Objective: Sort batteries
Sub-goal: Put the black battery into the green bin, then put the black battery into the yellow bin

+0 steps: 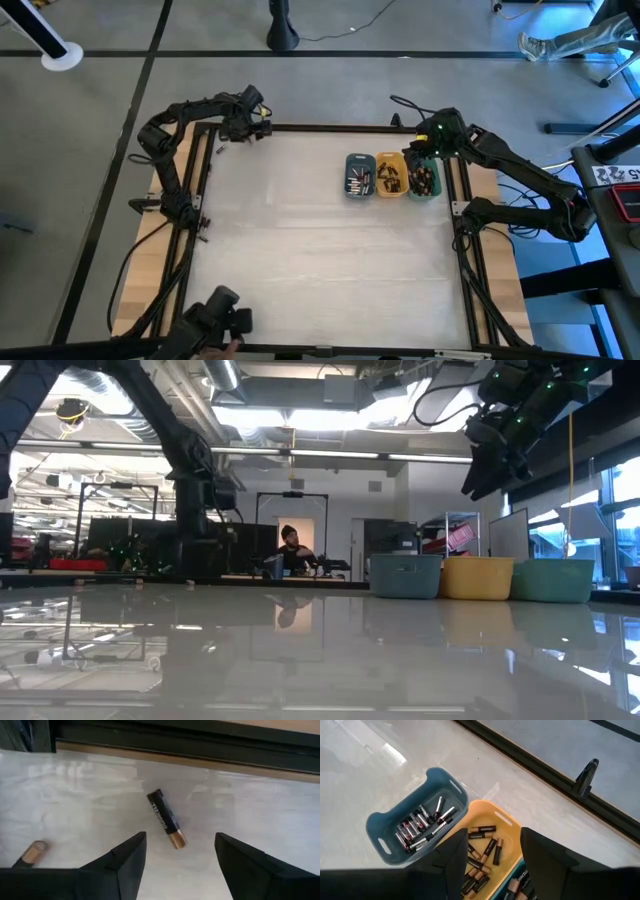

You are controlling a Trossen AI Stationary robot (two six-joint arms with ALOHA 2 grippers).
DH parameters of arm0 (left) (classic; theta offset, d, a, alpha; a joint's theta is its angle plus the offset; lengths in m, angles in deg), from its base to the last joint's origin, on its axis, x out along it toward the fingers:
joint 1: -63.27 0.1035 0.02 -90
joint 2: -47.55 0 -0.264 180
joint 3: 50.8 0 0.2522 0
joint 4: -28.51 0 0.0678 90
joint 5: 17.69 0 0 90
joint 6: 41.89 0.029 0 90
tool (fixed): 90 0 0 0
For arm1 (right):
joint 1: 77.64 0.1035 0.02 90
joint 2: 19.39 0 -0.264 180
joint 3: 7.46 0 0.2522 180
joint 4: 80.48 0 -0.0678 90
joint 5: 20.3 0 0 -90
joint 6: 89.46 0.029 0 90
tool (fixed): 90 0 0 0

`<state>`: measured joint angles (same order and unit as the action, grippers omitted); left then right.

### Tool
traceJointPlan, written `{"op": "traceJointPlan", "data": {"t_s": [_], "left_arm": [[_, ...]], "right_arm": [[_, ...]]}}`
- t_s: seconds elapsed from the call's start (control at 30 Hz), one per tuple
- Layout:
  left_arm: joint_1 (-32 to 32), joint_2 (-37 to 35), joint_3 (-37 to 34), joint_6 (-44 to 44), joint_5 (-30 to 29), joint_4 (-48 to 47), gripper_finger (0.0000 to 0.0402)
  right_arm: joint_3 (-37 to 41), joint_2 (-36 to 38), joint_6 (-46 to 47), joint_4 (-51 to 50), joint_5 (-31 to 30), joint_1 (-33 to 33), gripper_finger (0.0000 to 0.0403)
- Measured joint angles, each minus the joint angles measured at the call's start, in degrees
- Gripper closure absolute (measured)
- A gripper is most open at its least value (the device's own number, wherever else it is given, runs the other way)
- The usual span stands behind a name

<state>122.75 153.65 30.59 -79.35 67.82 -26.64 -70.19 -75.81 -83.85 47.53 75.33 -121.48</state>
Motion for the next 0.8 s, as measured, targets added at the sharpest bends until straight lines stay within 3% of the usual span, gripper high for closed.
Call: {"op": "traceJointPlan", "data": {"t_s": [0.5,0.8], "left_arm": [[3.24,4.32,0.19,-2.14,3.59,1.06,0.0217],[2.86,4.40,-0.01,3.38,3.42,0.43,0.0325]], "right_arm": [[0.03,-0.02,-0.13,-2.43,0.00,0.00,0.0220],[2.09,-0.02,-0.09,-1.37,0.00,0.00,0.0220]]}}
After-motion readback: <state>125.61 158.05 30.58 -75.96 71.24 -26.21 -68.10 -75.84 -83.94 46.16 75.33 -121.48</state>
